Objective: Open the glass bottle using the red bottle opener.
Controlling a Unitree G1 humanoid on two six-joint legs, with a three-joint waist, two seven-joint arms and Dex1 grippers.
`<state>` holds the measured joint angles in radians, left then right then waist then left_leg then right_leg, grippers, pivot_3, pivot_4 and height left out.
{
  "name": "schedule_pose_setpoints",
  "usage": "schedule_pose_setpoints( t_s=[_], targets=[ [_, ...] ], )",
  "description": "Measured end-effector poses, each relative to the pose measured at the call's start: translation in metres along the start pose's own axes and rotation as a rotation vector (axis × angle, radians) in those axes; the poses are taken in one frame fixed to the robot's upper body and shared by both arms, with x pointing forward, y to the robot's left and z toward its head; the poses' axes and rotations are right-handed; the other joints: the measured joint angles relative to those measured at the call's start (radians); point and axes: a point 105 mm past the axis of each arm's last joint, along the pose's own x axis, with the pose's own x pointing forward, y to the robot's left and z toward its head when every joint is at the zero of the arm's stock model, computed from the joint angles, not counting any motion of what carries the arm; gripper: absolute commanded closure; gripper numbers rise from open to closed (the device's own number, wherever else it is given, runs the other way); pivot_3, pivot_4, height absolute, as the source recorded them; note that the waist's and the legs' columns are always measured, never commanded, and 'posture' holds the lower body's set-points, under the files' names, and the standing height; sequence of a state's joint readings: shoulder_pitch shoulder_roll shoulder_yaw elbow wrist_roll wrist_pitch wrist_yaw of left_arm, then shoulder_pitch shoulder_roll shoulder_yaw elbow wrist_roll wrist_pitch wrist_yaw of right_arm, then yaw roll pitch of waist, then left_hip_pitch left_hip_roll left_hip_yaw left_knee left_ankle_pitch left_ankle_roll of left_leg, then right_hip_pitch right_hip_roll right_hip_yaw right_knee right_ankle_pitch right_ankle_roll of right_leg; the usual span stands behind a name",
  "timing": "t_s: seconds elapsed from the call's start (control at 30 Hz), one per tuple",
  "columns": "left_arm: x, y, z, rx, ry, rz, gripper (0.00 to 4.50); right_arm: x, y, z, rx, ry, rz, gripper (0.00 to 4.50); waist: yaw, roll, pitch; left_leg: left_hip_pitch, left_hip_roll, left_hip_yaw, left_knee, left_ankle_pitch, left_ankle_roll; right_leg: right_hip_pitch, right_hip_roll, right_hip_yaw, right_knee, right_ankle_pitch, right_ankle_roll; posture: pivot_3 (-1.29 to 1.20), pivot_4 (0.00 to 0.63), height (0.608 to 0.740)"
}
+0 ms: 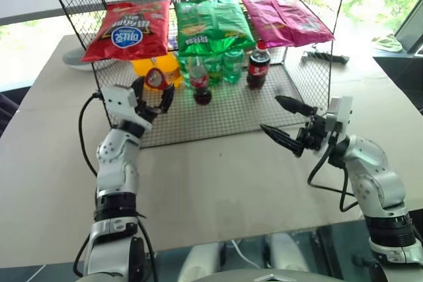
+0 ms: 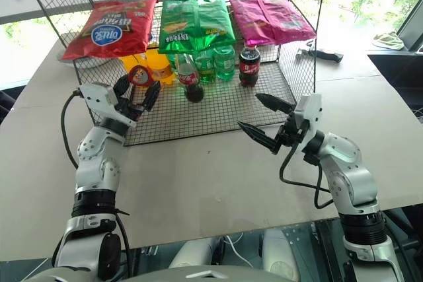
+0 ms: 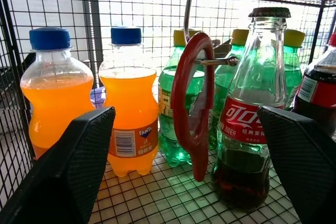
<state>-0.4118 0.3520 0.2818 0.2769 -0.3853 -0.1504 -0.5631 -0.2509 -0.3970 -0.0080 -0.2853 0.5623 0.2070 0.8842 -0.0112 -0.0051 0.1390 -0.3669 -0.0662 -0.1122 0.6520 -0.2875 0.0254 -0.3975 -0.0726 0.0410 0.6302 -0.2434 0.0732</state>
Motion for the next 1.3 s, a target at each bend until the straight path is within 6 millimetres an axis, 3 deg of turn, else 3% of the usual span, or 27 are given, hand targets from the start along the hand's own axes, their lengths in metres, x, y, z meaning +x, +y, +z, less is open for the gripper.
schedule_pose_setpoints(
  t_s=[0.17,0.23,0.5,0.9,1.3],
  targets=[
    [0.002,-0.004,0.007,-0.036,-0.044,-0.028,3.76,0.000,0.000,-0.001,0.000,0.003,-0.002,0.31,0.000,0.000,0.000,0.000,0.000,0.000,0.000,0.000,0.000,0.000,0.000,0.000,0.000,0.000,0.000,0.00,0.150,0.740],
    [0.002,-0.004,0.007,-0.039,-0.046,-0.031,4.47,0.000,0.000,-0.001,-0.001,0.004,-0.002,0.31,0.000,0.000,0.000,0.000,0.000,0.000,0.000,0.000,0.000,0.000,0.000,0.000,0.000,0.000,0.000,0.00,0.150,0.740],
    [0.000,-0.009,0.008,-0.122,-0.069,-0.031,4.47,0.000,0.000,-0.001,-0.002,0.005,-0.001,0.31,0.000,-0.001,0.000,0.000,0.000,0.000,0.001,0.000,0.000,0.000,0.000,0.000,0.000,0.000,0.000,0.00,0.150,0.740],
    [-0.007,-0.025,0.028,-0.709,-0.157,-0.146,4.47,0.002,0.002,-0.002,-0.010,0.002,0.003,0.31,0.001,-0.002,0.001,0.001,0.000,0.000,0.002,0.000,0.000,0.000,0.000,0.000,0.002,0.000,0.000,0.00,0.150,0.740],
    [-0.013,-0.025,0.035,-0.875,-0.201,-0.179,4.47,0.002,0.001,-0.004,-0.013,0.010,-0.002,0.31,0.005,-0.002,0.001,0.003,0.000,-0.001,0.002,0.001,-0.002,0.001,0.000,0.000,0.004,0.000,0.000,0.00,0.150,0.740]
  ],
)
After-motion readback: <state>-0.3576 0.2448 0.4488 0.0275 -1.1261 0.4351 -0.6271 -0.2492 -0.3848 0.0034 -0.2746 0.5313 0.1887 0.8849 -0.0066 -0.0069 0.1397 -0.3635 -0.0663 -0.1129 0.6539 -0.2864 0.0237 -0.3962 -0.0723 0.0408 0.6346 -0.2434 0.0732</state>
